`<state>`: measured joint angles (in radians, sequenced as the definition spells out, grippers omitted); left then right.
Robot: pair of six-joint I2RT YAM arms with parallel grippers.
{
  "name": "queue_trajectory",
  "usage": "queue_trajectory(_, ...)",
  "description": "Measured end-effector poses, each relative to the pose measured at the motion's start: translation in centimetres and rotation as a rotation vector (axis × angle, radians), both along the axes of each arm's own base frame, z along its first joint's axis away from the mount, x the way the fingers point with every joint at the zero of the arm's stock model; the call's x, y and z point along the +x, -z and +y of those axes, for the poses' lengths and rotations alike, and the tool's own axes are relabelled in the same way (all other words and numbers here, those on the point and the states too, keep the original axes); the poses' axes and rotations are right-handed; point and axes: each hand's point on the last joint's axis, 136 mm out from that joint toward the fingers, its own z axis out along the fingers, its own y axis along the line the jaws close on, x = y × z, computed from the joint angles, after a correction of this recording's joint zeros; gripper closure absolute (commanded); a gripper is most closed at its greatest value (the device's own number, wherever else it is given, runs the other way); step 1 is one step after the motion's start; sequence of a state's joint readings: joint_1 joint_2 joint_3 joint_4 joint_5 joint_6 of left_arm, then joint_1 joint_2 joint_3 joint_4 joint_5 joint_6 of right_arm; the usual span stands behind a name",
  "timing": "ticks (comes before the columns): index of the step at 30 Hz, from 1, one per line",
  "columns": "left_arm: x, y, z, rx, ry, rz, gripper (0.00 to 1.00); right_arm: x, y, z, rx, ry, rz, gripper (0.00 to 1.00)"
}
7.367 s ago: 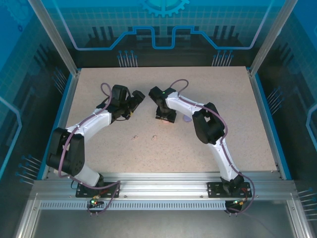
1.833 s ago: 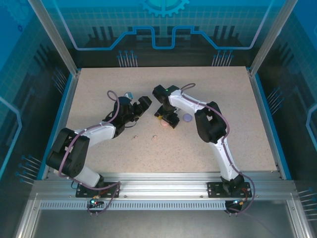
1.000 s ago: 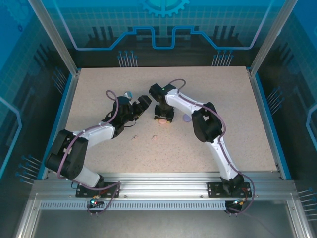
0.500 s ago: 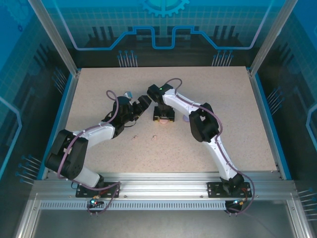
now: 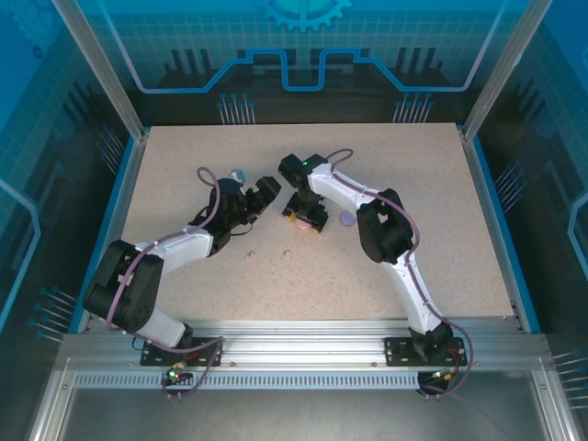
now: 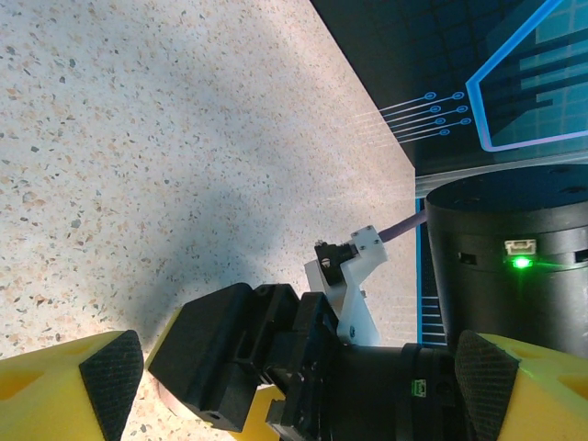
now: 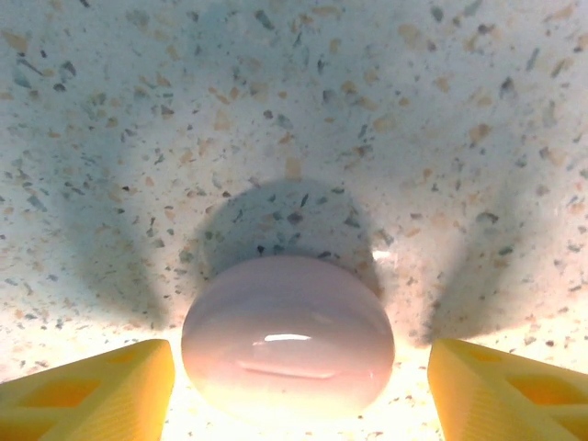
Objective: Insert the wireless bluetooth earbuds into the charging case
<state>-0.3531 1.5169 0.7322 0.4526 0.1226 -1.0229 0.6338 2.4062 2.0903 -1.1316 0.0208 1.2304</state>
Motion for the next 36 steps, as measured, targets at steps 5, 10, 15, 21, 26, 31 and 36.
queue_trajectory(5, 0.0, 0.0, 0.0, 0.000, 0.000, 0.000, 0.07, 0.1, 0.0, 0.1, -0.002, 0.026, 0.010, 0.29)
queue_trajectory(10, 0.0, 0.0, 0.0, -0.001, 0.000, -0.001, 0.07, -0.2, 0.7, -0.1, -0.017, 0.035, 0.030, 0.32)
queue_trajectory(15, 0.0, 0.0, 0.0, -0.001, 0.000, -0.001, 0.07, -0.3, 0.8, -0.2, -0.021, 0.038, 0.035, 0.33)
queue_trajectory(21, 0.0, 0.0, 0.0, -0.001, 0.000, -0.001, 0.07, -0.2, 0.8, -0.4, -0.020, 0.043, 0.039, 0.36)
queue_trajectory(26, 0.0, 0.0, 0.0, -0.001, 0.001, -0.002, 0.07, 0.0, 0.8, -0.6, -0.013, 0.052, 0.040, 0.37)
queue_trajectory(31, 0.1, -0.2, 0.0, -0.003, 0.001, -0.007, 0.07, 0.0, 0.9, -0.7, -0.006, 0.053, 0.048, 0.39)
queue_trajectory(36, 0.1, 0.0, 0.0, -0.002, 0.001, -0.005, 0.07, 0.0, 0.9, -0.6, -0.002, 0.054, 0.050, 0.38)
